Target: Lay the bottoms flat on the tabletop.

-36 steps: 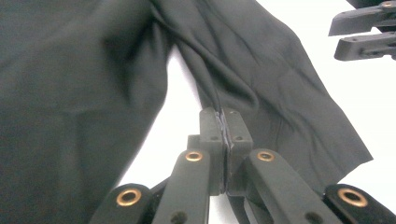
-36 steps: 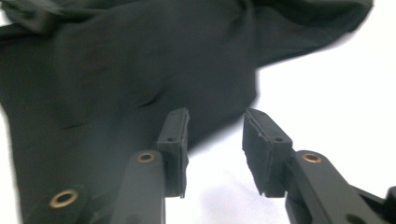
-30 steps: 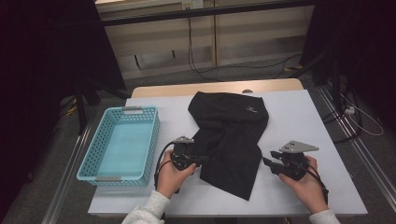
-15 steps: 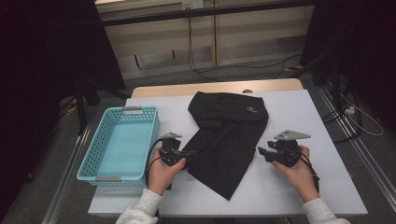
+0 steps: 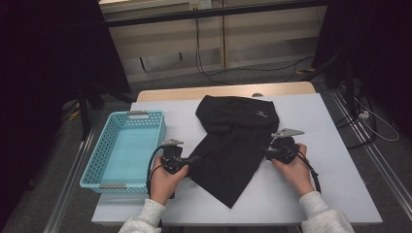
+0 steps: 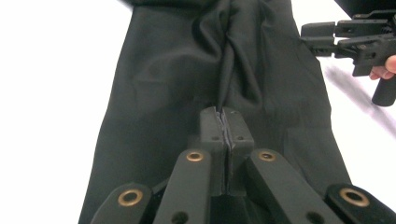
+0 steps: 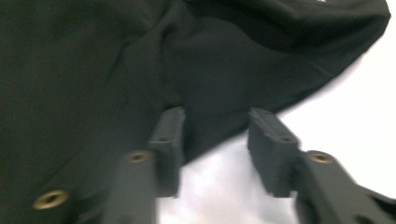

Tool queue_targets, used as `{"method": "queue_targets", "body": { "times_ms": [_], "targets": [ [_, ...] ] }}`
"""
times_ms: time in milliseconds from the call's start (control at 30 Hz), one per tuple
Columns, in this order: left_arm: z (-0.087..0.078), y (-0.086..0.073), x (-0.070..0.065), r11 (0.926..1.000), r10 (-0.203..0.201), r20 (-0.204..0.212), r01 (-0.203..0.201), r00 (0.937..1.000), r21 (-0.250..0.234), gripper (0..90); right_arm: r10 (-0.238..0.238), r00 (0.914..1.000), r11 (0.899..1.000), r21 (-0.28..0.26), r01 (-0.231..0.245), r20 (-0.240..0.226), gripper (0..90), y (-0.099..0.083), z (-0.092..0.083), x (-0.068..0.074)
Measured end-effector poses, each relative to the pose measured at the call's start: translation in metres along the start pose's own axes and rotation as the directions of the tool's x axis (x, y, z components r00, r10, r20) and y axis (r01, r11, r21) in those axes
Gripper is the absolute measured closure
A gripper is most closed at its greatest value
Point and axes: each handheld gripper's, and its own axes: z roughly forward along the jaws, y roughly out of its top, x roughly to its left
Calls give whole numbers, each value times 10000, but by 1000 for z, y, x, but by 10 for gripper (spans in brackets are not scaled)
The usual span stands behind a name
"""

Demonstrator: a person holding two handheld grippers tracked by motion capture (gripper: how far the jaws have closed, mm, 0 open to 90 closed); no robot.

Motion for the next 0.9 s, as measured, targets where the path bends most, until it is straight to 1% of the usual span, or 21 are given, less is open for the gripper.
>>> {"method": "queue_targets", "body": {
  "times_ms": [33,67,100,133,167,233,267,300,433,500,567,633,700,767,800,900],
  "targets": [
    [-1,0,0,10000,21,18,-21,10000,-5,892,-88,9997,9999,47,89,-224,833,1,0,2],
    [-1,0,0,10000,16,55,-16,10000,-19,892,-88,9997,9999,47,89,-224,833,1,0,2],
    [-2,-1,0,10000,48,82,-48,10000,-26,892,77,9984,9999,103,-71,-564,897,1,0,1],
    [-2,-1,0,10000,27,121,-27,9999,-6,892,128,9977,9999,50,-124,-671,900,1,0,-1],
    [-1,-1,-1,10000,80,138,-80,9999,14,892,81,9974,9999,117,-73,-714,900,1,-1,-2],
    [1,-1,-3,9998,120,329,-125,9994,133,892,-176,9977,9995,250,193,-653,900,1,-6,-5],
    [2,-1,-4,9998,154,345,-159,9993,140,892,-239,9984,9993,279,253,-512,900,0,-13,-11],
    [4,-1,-5,9997,179,410,-186,9990,176,892,-239,9984,9993,279,253,-512,900,0,-13,-11],
    [12,-2,-12,9989,222,845,-255,9962,390,892,-91,9996,9997,218,98,-281,900,-4,-28,-29],
    [16,-3,-16,9981,146,1095,-209,9939,574,892,21,9996,9999,148,-17,-275,900,-6,-33,-38],
    [21,-5,-20,9971,123,1317,-221,9912,727,892,-10,9996,9999,167,15,-269,900,-9,-35,-45],
    [27,-7,-25,9960,115,1467,-243,9891,860,892,-47,9996,9997,254,55,-289,900,-9,-35,-46],
    [30,-9,-29,9937,218,1574,-387,9873,1052,890,-70,9999,9993,360,73,-79,900,-9,-35,-48],
    [33,-11,-31,9930,257,1540,-429,9877,1098,891,-82,10000,9993,367,83,-11,900,-9,-35,-48],
    [34,-11,-31,9926,314,1524,-487,9878,1116,890,-211,9997,9989,422,204,155,900,-9,-35,-48],
    [36,-13,-32,9915,308,1586,-502,9869,1197,889,-368,9991,9985,415,358,228,900,-10,-34,-45]
  ]
}}
